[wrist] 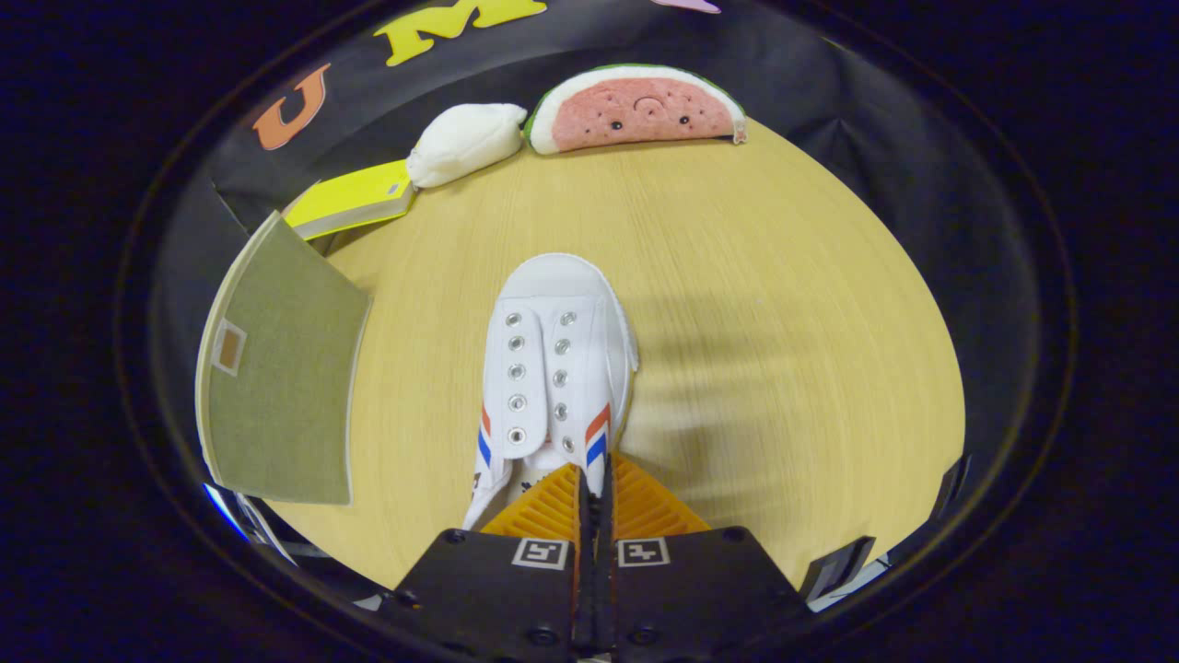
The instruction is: Open the storage box then place both shoes into the box .Put the left shoe in first, then the right shoe, with the right side of both shoes facing outward in a uniform manner.
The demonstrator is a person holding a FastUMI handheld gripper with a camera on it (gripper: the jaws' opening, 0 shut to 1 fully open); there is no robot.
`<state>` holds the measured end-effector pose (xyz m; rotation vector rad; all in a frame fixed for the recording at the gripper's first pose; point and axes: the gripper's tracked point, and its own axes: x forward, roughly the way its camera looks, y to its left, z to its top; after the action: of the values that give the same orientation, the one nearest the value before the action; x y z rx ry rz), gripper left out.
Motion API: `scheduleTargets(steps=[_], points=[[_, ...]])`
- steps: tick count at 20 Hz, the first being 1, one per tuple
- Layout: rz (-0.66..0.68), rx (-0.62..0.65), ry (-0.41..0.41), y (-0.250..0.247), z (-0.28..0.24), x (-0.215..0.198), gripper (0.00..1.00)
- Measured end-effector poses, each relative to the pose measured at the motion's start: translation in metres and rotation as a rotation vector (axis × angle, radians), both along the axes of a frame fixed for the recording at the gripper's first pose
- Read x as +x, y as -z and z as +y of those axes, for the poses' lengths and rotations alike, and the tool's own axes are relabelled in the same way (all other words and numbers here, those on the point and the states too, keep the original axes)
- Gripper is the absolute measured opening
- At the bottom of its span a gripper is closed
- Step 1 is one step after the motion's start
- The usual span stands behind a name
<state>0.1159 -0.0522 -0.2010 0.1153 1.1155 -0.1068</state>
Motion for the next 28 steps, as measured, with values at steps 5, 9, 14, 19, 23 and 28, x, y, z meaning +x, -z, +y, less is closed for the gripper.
scheduleTargets(steps=[5, 9, 14, 19, 23, 28], points=[[-0.098, 0.041, 0.039, -0.038, 0.007, -0.009, 0.05], [-0.168, 0.045, 0.029, -0.079, 0.026, -0.018, 0.05], [-0.257, 0.038, 0.021, -0.132, 0.072, -0.019, 0.05], [-0.272, -0.004, -0.047, -0.166, 0.136, -0.015, 0.05], [-0.298, 0.001, -0.101, -0.187, 0.196, -0.008, 0.05], [-0.305, -0.002, -0.143, -0.187, 0.261, 0.009, 0.05]])
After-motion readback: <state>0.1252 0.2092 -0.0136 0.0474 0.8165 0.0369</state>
